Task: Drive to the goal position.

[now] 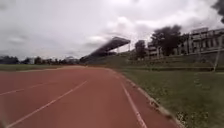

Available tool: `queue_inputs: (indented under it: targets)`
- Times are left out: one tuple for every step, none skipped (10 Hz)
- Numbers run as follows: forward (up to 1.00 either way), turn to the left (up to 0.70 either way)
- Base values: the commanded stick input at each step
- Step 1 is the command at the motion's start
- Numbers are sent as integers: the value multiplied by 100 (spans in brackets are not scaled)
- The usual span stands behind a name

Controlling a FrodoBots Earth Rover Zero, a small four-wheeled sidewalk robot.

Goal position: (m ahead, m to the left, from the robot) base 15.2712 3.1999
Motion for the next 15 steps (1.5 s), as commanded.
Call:
queue_inputs:
  targets:
    - [70, 0]
    - [70, 0]
    - [70, 0]
    - [70, 0]
    - [70, 5]
    - [70, 10]
    - [70, 3]
    - [70, 1]
    - [70, 2]
    - [70, 4]
    - [70, 7]
    - [70, 14]
    - [70, 0]
    - [70, 0]
    - [70, 0]
